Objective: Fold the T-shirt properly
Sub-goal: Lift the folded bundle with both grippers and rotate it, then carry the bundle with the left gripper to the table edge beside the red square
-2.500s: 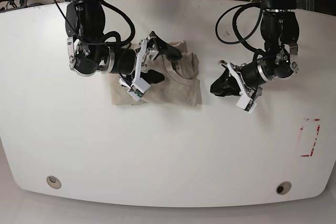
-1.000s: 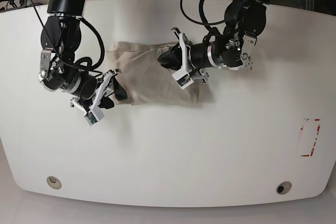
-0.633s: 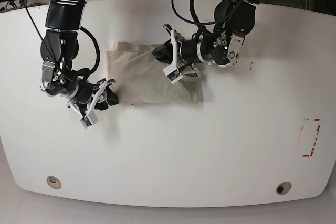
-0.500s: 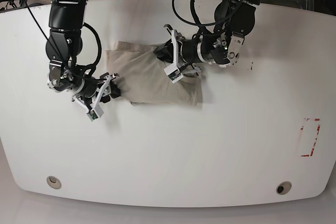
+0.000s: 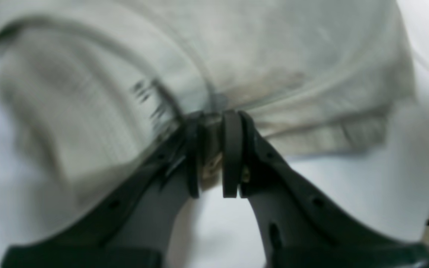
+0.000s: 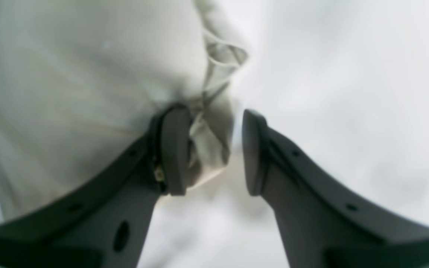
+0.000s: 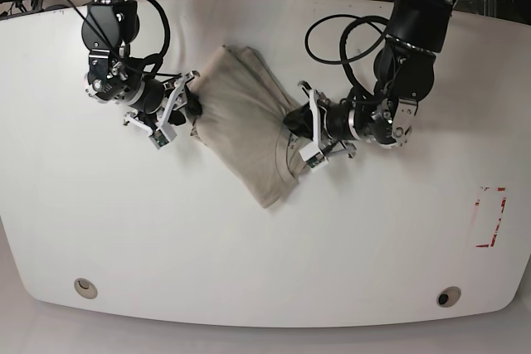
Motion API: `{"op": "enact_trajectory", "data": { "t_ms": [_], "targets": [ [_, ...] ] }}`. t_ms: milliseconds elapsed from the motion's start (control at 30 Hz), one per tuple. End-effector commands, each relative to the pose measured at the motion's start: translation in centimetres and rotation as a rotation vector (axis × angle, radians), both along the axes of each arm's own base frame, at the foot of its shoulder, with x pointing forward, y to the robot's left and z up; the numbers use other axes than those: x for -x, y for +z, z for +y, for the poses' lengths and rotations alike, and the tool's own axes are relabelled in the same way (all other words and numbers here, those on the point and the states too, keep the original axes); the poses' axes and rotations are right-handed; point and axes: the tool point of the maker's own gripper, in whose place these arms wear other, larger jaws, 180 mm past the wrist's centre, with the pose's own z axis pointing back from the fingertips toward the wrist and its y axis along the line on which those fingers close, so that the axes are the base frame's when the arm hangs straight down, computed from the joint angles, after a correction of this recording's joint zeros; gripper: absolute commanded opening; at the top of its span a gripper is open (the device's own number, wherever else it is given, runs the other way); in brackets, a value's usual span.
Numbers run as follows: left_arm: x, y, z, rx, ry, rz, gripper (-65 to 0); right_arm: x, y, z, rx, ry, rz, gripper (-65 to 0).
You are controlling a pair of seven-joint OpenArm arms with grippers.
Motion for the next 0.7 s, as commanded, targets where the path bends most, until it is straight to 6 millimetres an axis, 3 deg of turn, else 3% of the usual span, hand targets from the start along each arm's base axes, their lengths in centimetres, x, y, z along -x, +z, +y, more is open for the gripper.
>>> {"op": "enact_trajectory", "data": {
  "t_ms": [0, 167, 333, 400, 500, 600, 667],
  "targets": [
    [-2.9, 1.9, 1.5, -0.037, 0.017, -0.071, -58.9, 1.5, 1.0, 2.5, 0.019, 0.078, -0.017, -43.3],
    [-5.4, 4.1, 2.7, -0.061, 0.027, -0.138, -58.9, 4.4, 1.4, 7.6, -0.04, 0.166, -0.013, -43.4],
    [-7.5, 8.0, 4.1, -0.038, 0.092, -0.235, -58.9, 6.0, 2.3, 12.6, -0.106, 0.247, -0.009, -43.4],
    [-7.8, 9.4, 4.8, -0.047, 0.112, -0.266, -58.9, 6.1, 2.4, 13.2, -0.114, 0.249, -0.003, -43.4],
    [-6.7, 10.4, 3.3, -0.025, 0.097, -0.302, -58.7, 5.6, 3.7, 13.3, -0.116, 0.254, -0.04, -43.4],
    [-4.9, 10.5, 2.2, 0.0, 0.081, -0.314, -58.5, 5.3, 5.1, 13.4, -0.111, 0.261, -0.089, -43.4],
    [-4.7, 10.3, 2.2, 0.027, 0.168, -0.29, -55.1, 5.1, 5.9, 13.3, -0.104, 0.266, -0.116, -43.4]
  ]
}}
